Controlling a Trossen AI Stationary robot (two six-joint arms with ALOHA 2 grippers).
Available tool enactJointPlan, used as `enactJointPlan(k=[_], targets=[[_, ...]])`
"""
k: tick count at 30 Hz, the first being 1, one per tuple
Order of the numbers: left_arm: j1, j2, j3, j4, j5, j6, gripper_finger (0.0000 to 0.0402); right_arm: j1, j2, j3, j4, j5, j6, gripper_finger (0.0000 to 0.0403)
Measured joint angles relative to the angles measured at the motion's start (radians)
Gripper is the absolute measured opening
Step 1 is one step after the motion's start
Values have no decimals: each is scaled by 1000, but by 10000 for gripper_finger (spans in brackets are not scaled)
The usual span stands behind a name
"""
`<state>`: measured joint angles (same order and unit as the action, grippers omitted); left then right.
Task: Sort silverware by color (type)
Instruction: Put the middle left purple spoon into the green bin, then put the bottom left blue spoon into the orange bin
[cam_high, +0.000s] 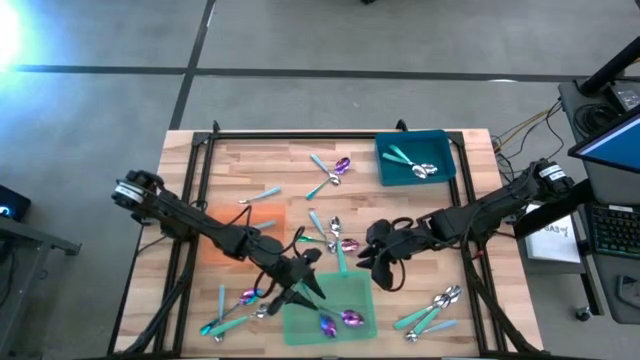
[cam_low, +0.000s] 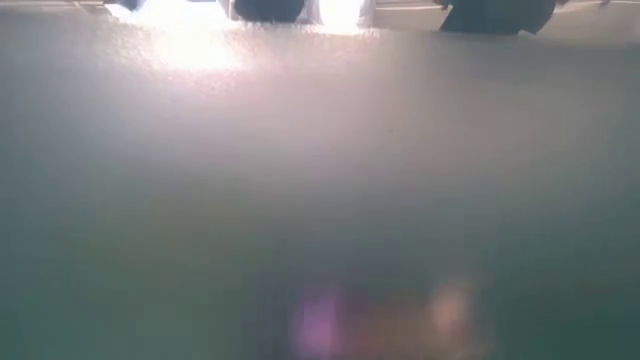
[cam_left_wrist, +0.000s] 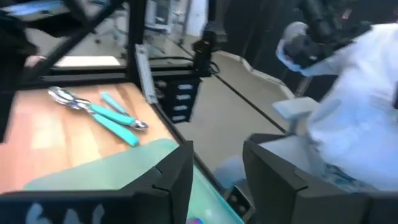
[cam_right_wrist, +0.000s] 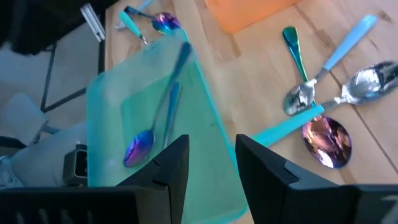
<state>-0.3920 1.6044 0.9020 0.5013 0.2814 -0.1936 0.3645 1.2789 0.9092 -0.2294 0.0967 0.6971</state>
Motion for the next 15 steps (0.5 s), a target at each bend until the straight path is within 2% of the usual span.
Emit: enactJointPlan(k=[3,7,11,15], targets=[[0,-39,0,-83,18,-15,110,0,0,0,-34,0,8,121],[0,-120,0,-321,18,-71,101,0,0,0,-83,0,52,121],[-10,-207,0,-624,17,-230,100,0,0,0,-107,0,63,121],[-79,-268,0,-881,-11,-403,100,0,0,-1,-109,8,60,121]])
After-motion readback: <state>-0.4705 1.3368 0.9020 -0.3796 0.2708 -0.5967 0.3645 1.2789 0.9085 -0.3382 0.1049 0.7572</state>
